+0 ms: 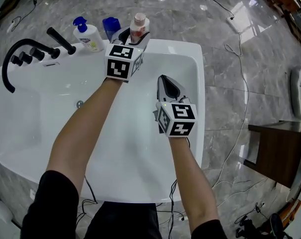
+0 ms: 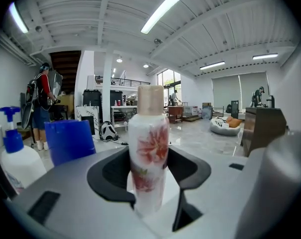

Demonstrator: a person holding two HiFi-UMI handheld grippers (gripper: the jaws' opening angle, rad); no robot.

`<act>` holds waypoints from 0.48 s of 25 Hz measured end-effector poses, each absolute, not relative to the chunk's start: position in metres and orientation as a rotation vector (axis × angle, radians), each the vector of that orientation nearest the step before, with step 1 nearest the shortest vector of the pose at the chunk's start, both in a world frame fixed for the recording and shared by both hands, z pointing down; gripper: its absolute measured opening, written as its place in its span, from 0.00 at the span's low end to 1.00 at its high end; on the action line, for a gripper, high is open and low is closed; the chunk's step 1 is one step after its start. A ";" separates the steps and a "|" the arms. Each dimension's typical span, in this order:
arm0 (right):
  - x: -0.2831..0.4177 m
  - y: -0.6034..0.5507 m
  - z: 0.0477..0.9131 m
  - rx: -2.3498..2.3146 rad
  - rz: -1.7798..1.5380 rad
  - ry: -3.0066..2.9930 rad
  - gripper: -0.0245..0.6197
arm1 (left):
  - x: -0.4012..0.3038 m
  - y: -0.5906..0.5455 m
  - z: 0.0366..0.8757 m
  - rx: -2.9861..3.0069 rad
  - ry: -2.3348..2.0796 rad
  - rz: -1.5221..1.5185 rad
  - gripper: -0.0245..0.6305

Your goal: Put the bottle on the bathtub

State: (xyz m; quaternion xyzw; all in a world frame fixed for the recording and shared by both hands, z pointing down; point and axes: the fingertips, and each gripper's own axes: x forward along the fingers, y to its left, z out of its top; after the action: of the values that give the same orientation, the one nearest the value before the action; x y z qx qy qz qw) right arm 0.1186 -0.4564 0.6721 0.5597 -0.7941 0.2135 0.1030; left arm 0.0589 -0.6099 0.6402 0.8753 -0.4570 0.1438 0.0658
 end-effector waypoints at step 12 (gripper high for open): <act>0.126 -0.449 0.679 1.655 0.669 -2.325 0.08 | 0.054 -0.608 0.646 2.588 -1.411 0.450 0.39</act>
State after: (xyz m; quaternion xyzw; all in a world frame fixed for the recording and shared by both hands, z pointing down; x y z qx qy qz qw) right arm 0.1264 -0.4486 0.6786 0.5615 -0.7888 0.2270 0.1052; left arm 0.0538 -0.6081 0.6464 0.8651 -0.4717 0.1506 0.0798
